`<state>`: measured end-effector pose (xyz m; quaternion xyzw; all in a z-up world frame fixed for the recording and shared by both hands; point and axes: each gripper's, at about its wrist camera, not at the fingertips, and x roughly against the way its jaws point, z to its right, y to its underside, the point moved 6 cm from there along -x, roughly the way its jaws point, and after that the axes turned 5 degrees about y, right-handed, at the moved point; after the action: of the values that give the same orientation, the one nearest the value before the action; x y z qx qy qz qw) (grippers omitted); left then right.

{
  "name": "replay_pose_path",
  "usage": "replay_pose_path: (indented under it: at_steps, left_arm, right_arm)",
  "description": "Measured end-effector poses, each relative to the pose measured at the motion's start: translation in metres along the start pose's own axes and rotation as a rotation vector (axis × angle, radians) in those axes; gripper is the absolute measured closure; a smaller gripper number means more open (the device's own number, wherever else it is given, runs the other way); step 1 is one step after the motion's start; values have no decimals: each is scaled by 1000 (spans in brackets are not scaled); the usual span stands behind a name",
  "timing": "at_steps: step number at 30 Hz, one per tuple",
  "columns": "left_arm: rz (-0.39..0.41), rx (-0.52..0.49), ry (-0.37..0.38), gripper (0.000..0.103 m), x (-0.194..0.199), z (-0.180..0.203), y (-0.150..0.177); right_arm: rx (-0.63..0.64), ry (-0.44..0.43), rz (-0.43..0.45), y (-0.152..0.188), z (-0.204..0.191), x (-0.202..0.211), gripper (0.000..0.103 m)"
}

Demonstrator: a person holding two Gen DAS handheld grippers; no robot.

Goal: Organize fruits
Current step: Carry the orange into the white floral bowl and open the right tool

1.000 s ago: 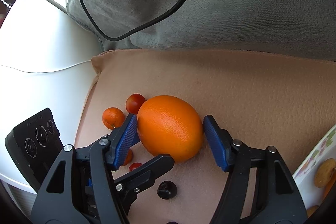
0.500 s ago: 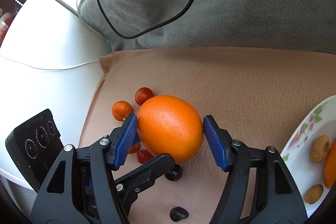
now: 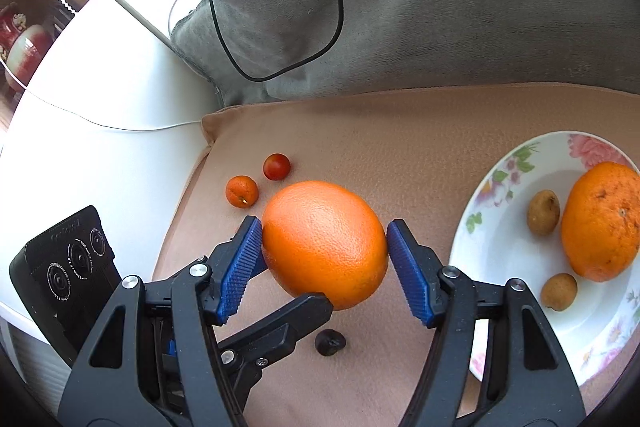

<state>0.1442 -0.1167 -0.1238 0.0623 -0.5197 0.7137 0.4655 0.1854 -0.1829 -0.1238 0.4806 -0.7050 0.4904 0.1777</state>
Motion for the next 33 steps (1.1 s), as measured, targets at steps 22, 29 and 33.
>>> replay_pose_path:
  at_steps: [22,29,33]
  left_arm:
    - [-82,-89,89,40,-47,73,11]
    - [-106,-103,85,40,-54,77,15]
    - [-118,-100,83,40,-61,75,15]
  right_arm:
    - [-97,61,51,37,68,66,35]
    - [-125,52,43,41,81,68,35]
    - [-139,50,37,40,86,65,35]
